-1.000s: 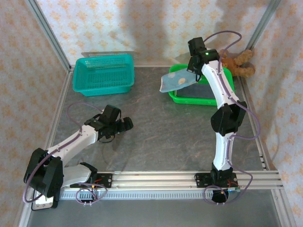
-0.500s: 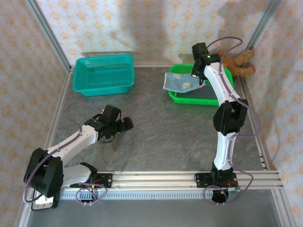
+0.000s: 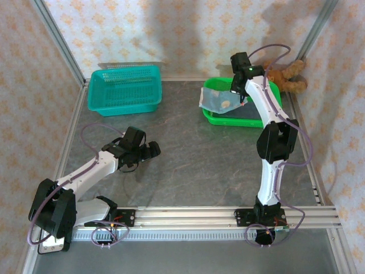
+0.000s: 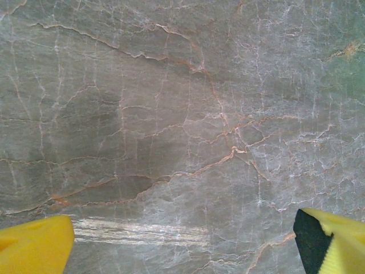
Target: Fold and stack the towels
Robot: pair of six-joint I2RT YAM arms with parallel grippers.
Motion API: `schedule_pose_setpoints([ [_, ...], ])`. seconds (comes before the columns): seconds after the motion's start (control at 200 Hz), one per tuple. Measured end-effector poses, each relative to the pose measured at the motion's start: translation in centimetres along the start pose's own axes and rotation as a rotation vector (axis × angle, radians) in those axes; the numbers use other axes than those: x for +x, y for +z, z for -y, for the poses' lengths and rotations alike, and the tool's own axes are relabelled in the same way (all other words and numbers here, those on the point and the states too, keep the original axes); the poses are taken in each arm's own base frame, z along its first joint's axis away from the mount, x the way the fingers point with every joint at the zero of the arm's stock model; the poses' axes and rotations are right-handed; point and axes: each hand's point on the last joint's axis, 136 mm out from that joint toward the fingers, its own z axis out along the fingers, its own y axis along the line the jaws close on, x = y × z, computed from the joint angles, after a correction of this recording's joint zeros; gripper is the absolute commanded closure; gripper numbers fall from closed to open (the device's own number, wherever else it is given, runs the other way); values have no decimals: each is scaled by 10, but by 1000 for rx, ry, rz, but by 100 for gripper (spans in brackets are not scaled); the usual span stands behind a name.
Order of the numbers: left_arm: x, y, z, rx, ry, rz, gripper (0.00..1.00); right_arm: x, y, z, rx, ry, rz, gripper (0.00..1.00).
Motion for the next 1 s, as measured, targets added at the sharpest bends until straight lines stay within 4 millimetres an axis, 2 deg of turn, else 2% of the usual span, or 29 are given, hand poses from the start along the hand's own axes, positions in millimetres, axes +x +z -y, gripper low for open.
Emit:
schedule_pose_setpoints([
  [0.145, 0, 0, 0, 0, 0, 0, 0, -8, -5, 0, -3, 2, 24, 100],
  [0.746, 0, 0, 0, 0, 0, 0, 0, -10, -8, -1, -11, 6, 28, 100],
  [1.001, 0, 0, 0, 3, -1, 1, 0, -17, -29, 0, -52, 22, 54, 100],
])
